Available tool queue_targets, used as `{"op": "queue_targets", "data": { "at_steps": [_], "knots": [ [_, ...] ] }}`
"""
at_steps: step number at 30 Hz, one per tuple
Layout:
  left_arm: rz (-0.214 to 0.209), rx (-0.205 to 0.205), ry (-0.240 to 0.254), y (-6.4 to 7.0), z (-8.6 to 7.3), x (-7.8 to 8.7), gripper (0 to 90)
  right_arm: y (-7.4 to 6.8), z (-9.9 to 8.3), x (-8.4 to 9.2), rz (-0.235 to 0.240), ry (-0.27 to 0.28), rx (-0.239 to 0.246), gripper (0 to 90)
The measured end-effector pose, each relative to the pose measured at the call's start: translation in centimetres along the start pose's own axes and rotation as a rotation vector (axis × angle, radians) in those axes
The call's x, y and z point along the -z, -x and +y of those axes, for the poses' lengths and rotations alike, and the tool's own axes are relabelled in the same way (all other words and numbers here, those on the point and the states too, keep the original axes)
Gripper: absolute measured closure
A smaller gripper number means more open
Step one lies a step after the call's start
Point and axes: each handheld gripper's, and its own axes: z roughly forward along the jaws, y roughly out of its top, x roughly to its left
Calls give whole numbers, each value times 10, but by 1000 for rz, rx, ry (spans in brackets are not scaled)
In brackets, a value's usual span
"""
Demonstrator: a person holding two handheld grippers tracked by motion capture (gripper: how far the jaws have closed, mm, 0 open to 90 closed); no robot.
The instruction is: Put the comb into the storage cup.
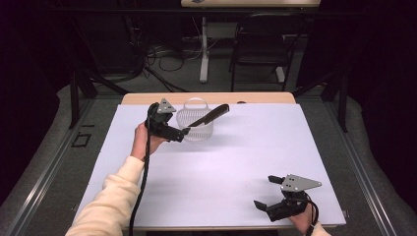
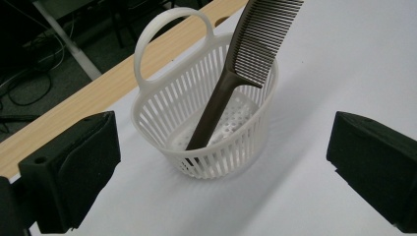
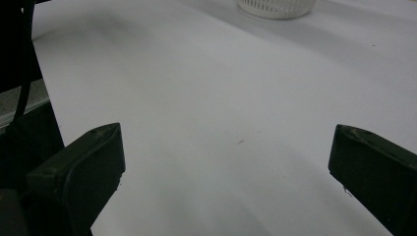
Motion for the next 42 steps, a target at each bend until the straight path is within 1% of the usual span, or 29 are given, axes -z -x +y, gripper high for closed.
{"op": "queue_targets", "data": {
  "at_steps": [4, 5, 7, 12, 17, 24, 27, 28, 32, 33, 37, 39, 42],
  "knots": [
    [2, 1, -4, 1, -3, 5, 0, 0, 0, 0, 0, 0, 1, 2],
    [2, 8, -2, 1, -4, 6, 0, 0, 0, 0, 0, 0, 1, 2],
    [3, 2, -4, 2, -5, 8, 0, 0, 0, 0, -2, 2, 4, 2],
    [3, 3, -7, 3, -8, 14, 0, 1, 0, 0, -3, 4, 2, 2],
    [-1, 3, -20, 6, -15, 16, 0, 0, 0, 0, -4, 5, -3, 1],
    [0, 17, -17, 6, -24, 23, 0, 0, 0, 0, -6, 2, -3, 0],
    [3, 13, -22, 7, -28, 25, 0, 0, 0, -1, -5, 1, -3, 0],
    [3, 19, -22, 8, -29, 26, 0, 0, 1, -1, -5, 1, -3, 0],
    [0, 17, -27, 10, -34, 29, 0, 0, 0, 0, -6, 1, -2, 0],
    [-3, 23, -24, 11, -35, 29, 0, 0, 0, 0, -5, 1, -3, 0],
    [-5, 16, -24, 14, -38, 33, 0, 0, 1, 0, -5, 0, -3, 0],
    [-5, 20, -22, 15, -41, 34, 0, 0, 1, 0, -6, 1, -2, 0],
    [-7, 17, -26, 18, -44, 36, 0, 0, 1, 0, -5, 1, -2, 0]
  ]
}}
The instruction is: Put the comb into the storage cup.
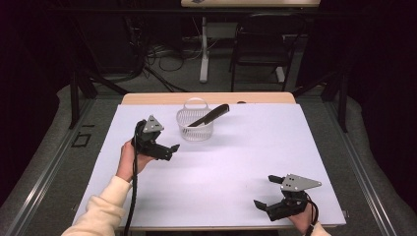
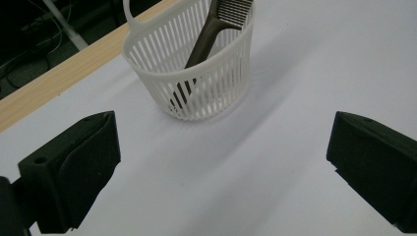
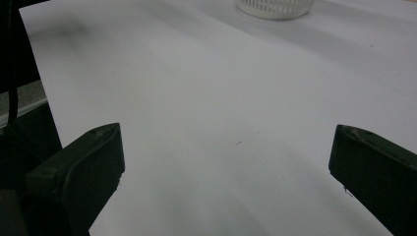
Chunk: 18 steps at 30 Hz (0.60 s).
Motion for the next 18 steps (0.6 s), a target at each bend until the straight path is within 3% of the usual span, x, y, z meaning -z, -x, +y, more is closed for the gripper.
{"op": "queue_targets", "data": {
  "at_steps": [18],
  "knots": [
    [-5, 0, -3, 13, -22, 16, 0, 0, 0, 0, -3, -3, 0, 0]
  ]
}}
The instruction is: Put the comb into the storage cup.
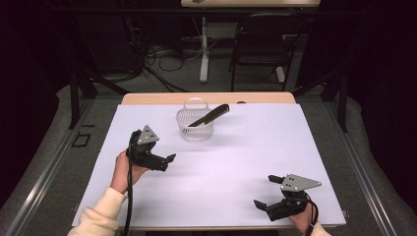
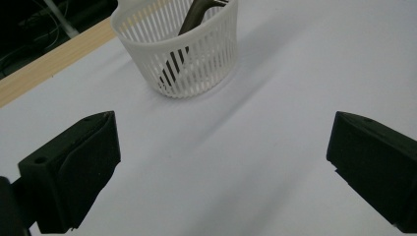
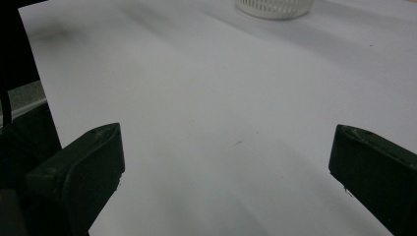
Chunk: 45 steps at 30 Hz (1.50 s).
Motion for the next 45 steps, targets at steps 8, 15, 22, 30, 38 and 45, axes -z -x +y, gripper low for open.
{"op": "queue_targets", "data": {
  "at_steps": [8, 15, 22, 30, 38, 45],
  "knots": [
    [0, -5, 1, 8, -7, 8, 0, 0, 0, 0, 1, 2, 1, 0],
    [4, -19, -3, 15, -13, 13, 0, 0, 0, 0, 0, -1, -2, 0],
    [1, -19, -6, 20, -19, 16, 0, 0, 0, 0, -2, 1, 0, 0],
    [-7, -16, 0, 27, -29, 21, 0, 0, 0, -1, -1, 1, 4, 0],
    [-17, -13, 6, 35, -39, 25, 0, -1, 1, 0, 0, -1, 1, 0],
    [-25, -13, 7, 42, -47, 28, 0, -1, 1, 0, 0, 0, 0, 0]
  ]
}}
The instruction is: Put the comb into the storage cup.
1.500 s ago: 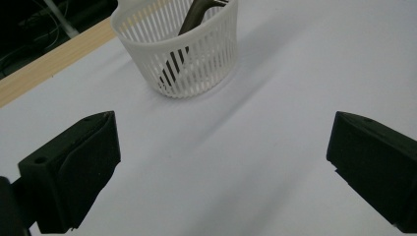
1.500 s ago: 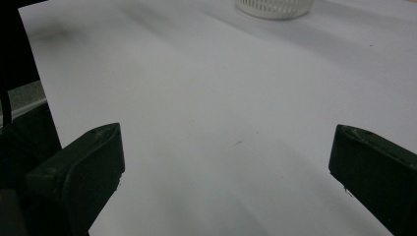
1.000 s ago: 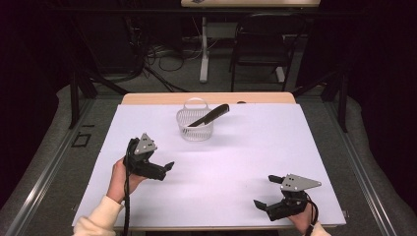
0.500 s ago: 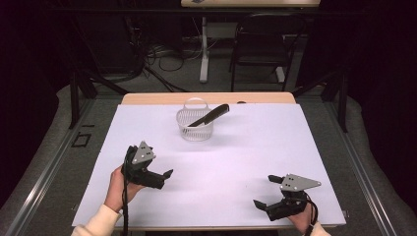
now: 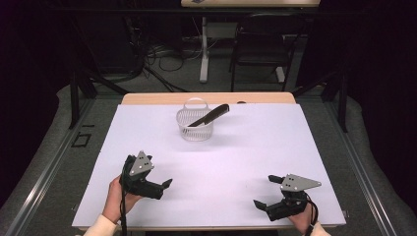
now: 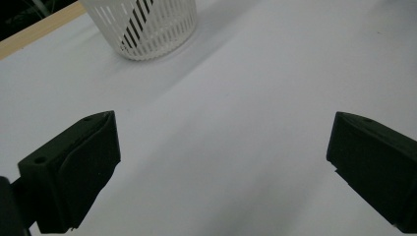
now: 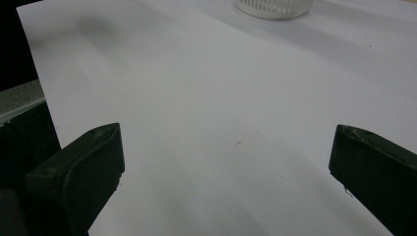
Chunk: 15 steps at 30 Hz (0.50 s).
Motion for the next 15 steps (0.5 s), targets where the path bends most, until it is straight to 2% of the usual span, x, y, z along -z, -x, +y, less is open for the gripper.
{"op": "queue_targets", "data": {
  "at_steps": [15],
  "knots": [
    [-2, 15, 1, 10, -18, 4, 0, 0, 0, 0, -2, 1, -2, 0]
  ]
}}
